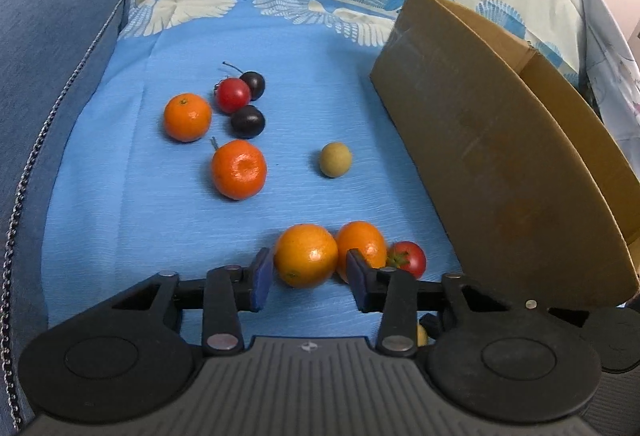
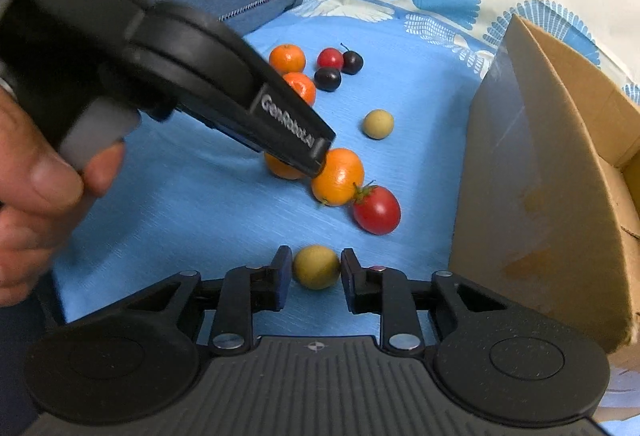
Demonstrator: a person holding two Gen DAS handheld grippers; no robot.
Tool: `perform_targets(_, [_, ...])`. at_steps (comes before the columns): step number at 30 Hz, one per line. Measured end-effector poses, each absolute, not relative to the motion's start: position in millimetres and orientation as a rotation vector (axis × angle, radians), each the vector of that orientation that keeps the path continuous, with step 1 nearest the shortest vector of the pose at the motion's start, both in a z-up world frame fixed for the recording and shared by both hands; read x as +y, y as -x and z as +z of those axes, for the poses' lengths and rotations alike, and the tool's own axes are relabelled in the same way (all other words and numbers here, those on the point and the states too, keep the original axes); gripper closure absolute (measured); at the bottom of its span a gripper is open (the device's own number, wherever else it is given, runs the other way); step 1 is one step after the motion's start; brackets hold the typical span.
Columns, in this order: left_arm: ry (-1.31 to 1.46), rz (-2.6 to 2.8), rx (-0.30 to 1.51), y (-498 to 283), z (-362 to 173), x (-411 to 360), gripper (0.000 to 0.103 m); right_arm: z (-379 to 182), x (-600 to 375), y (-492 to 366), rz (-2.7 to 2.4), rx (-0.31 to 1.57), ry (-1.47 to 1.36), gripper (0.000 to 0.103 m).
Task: Organize fruits
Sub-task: 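Close the right tool on the small yellow-green fruit while the left tool grasps an orange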
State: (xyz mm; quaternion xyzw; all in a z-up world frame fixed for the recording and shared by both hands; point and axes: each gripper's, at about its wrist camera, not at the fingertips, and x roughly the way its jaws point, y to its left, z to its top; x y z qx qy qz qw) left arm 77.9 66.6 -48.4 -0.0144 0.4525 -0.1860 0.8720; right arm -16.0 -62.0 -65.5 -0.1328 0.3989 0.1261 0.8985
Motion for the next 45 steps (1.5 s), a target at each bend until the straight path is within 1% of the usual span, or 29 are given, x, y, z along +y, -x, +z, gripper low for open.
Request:
perform_targets(5, [0.033, -0.387, 0.911, -66.0, -36.5, 73.4, 0.068, -56.7, -64.3, 19.9, 0.274, 0.790, 0.255, 0.076])
perform_targets(6, [0.022, -0.387, 0.909, -63.2, -34.3, 73.1, 0.079, -54.7, -64.0, 21.1, 0.276, 0.783, 0.260, 0.076])
perform_targets(7, [0.007, -0.382, 0.913, -60.7, -32.7, 73.1, 0.086, -54.4, -64.0, 22.4, 0.279, 0.782, 0.261, 0.076])
perform_targets(9, [-0.009, -0.369, 0.915, -56.5, -30.0, 74.2, 0.086, -56.0, -66.1, 22.6, 0.278, 0.798, 0.257, 0.076])
perform_targets(10, [-0.010, -0.364, 0.921, -55.7, -29.9, 74.7, 0.086, -58.1, -67.3, 21.2, 0.278, 0.812, 0.255, 0.076])
perform_targets(12, [-0.006, -0.364, 0.930, -55.7, -31.0, 75.1, 0.082, -62.8, -69.8, 19.3, 0.279, 0.852, 0.246, 0.075])
perform_targets(14, [0.003, -0.356, 0.932, -56.9, -32.1, 75.8, 0.075, -62.9, -70.9, 21.0, 0.279, 0.851, 0.239, 0.075])
perform_targets(18, [0.028, -0.342, 0.929, -58.1, -32.0, 80.3, 0.072, -62.2, -71.0, 23.3, 0.278, 0.844, 0.241, 0.075])
perform_targets(19, [0.031, -0.340, 0.934, -59.0, -32.5, 80.9, 0.064, -61.8, -71.3, 23.6, 0.279, 0.844, 0.238, 0.075])
perform_targets(20, [0.030, -0.337, 0.940, -59.7, -33.3, 81.0, 0.058, -61.8, -71.0, 23.6, 0.278, 0.845, 0.238, 0.075])
perform_targets(25, [-0.019, -0.403, 0.972, -59.8, -39.8, 65.3, 0.052, -63.9, -71.5, 17.5, 0.280, 0.846, 0.236, 0.075])
perform_targets(29, [-0.085, -0.424, 0.976, -58.2, -46.4, 51.7, 0.052, -65.3, -71.4, 17.7, 0.280, 0.844, 0.238, 0.075])
perform_targets(36, [-0.109, -0.432, 1.015, -61.2, -55.5, 47.1, 0.054, -66.6, -69.1, 18.4, 0.277, 0.837, 0.246, 0.075])
perform_targets(39, [-0.124, -0.420, 1.013, -61.8, -57.2, 44.6, 0.058, -66.6, -68.2, 19.5, 0.274, 0.831, 0.249, 0.075])
perform_targets(40, [-0.128, -0.417, 1.012, -61.8, -57.6, 44.2, 0.061, -66.7, -68.3, 19.8, 0.273, 0.830, 0.249, 0.075])
perform_targets(45, [-0.111, -0.417, 1.007, -62.4, -56.2, 47.1, 0.062, -66.4, -68.6, 22.7, 0.274, 0.819, 0.250, 0.076])
